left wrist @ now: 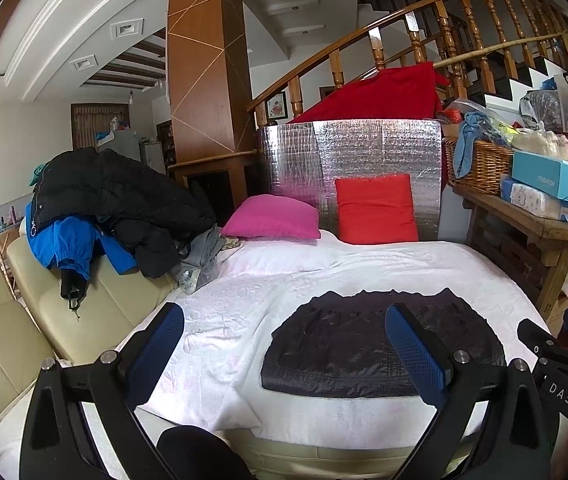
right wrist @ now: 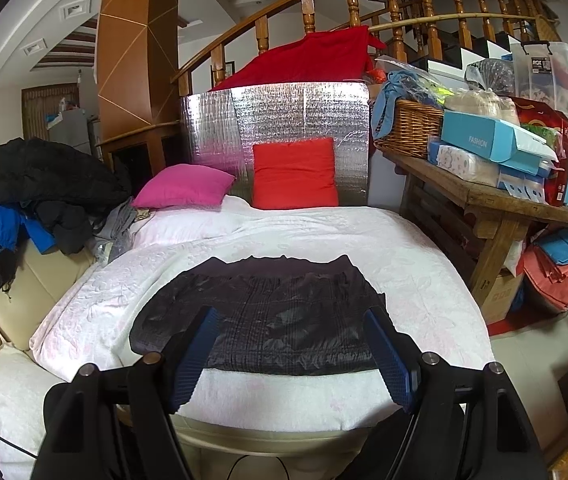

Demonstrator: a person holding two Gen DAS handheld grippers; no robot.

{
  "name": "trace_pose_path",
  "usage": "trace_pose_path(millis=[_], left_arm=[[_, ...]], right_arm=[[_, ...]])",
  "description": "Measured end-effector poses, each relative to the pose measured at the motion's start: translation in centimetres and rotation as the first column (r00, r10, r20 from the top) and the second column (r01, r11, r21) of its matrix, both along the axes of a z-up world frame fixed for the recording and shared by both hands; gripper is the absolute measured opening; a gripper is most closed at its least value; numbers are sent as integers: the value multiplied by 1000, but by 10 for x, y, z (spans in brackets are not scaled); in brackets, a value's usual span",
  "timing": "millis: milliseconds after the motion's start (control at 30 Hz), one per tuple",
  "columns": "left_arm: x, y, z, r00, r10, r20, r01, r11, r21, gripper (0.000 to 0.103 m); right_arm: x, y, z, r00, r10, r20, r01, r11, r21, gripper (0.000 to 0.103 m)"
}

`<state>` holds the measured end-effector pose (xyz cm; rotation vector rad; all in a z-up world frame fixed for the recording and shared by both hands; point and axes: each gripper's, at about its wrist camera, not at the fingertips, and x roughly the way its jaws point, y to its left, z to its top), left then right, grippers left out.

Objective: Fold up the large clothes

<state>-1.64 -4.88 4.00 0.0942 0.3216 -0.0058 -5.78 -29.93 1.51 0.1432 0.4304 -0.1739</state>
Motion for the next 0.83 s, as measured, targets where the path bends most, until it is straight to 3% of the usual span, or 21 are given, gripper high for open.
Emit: trace_pose_path(millis=[300,567,833], left_arm=[[12,1,-3,1000,9,-7,-9,1000,4,100],[38,-1,-15,998,10,-64,-10,1000,7,100],[84,-7,-23,993,-56,-108,53,998,-30,100]], right_arm=[[17,-2,1,1000,-10,-6,10,1000,-3,78],[44,-7,-5,999,-8,-37,9,1000,7,78],[85,-14,-23,996,-2,-90,2,1000,8,78]])
